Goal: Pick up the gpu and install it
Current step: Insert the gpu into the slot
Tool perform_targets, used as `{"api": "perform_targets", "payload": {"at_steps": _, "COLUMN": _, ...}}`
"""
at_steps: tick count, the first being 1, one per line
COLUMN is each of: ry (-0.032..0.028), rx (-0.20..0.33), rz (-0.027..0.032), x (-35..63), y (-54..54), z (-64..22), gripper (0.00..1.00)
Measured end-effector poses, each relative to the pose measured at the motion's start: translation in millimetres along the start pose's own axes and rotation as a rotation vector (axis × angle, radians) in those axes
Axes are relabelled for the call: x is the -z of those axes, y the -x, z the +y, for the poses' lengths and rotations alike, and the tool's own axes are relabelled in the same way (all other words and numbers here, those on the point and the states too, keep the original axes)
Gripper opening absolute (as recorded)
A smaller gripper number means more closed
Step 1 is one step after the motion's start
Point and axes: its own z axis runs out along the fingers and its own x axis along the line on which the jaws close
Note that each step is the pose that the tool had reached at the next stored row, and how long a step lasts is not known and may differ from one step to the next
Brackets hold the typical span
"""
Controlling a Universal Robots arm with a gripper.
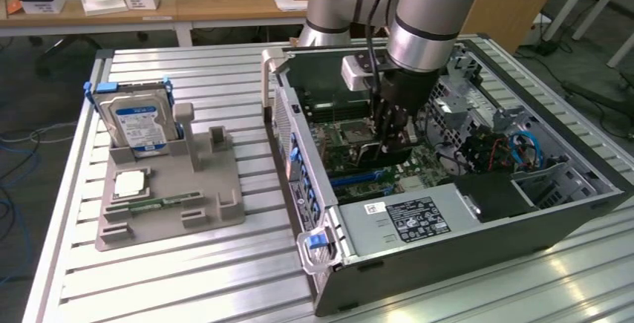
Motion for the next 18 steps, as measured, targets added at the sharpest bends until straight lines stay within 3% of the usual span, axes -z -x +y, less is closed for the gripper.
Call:
{"api": "perform_targets", "payload": {"at_steps": 3, "ry": 0.0006, "rx": 0.004, "rz": 0.0053, "x": -3.9, "y": -0.1, "z": 0.7, "gripper": 0.26}}
{"api": "perform_targets", "payload": {"at_steps": 8, "ry": 0.0008, "rx": 0.051, "rz": 0.0055, "x": -6.7, "y": 0.7, "z": 0.9, "gripper": 0.26}}
{"api": "perform_targets", "payload": {"at_steps": 18, "ry": 0.0007, "rx": 0.053, "rz": 0.0053, "x": -8.4, "y": 0.8, "z": 5.7, "gripper": 0.26}}
